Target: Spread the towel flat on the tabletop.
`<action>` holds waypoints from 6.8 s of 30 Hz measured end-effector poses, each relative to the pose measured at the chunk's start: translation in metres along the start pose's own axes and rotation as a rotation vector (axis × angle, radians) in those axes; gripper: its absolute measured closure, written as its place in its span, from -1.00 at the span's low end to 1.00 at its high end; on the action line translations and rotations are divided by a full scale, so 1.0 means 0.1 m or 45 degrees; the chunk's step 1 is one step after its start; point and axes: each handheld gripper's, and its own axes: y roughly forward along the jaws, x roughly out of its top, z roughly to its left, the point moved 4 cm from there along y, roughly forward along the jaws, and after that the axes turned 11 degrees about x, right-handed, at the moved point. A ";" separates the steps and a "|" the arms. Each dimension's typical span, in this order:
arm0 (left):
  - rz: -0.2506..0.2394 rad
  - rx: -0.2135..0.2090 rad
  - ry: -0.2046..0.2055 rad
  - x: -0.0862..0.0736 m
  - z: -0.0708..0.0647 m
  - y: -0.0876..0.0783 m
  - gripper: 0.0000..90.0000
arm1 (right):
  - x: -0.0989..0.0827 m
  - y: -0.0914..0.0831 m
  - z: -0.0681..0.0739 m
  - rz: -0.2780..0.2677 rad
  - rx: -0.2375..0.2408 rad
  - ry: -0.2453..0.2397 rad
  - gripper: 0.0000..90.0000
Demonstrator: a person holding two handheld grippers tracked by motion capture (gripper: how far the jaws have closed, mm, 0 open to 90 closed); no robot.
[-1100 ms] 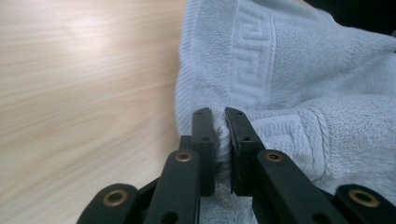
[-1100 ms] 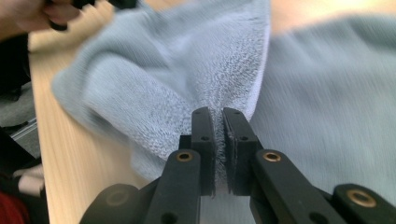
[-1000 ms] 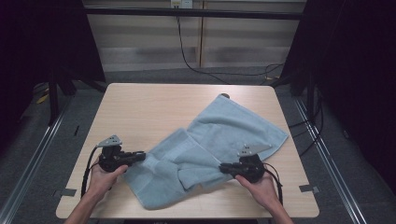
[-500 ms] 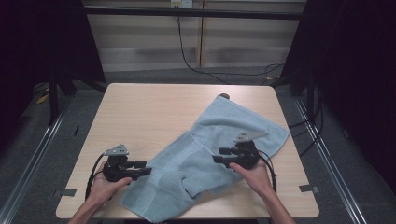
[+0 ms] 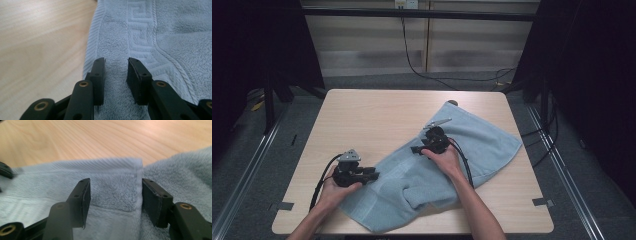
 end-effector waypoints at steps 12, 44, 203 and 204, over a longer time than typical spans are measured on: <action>-0.035 0.026 -0.055 0.09 0.09 0.01 0.22 | 0.00 -0.36 0.08 -0.099 0.032 -0.049 0.96; 0.008 0.019 0.103 0.05 -0.07 0.06 0.85 | -0.86 -1.41 0.03 -0.174 -0.089 0.049 0.93; 0.036 -0.024 0.089 0.23 -0.15 0.26 0.25 | -0.98 -1.04 0.13 -0.044 -0.136 0.032 -0.04; 0.032 -0.039 0.105 0.18 -0.19 0.21 0.25 | -1.02 -1.07 0.18 -0.039 -0.126 0.036 -0.04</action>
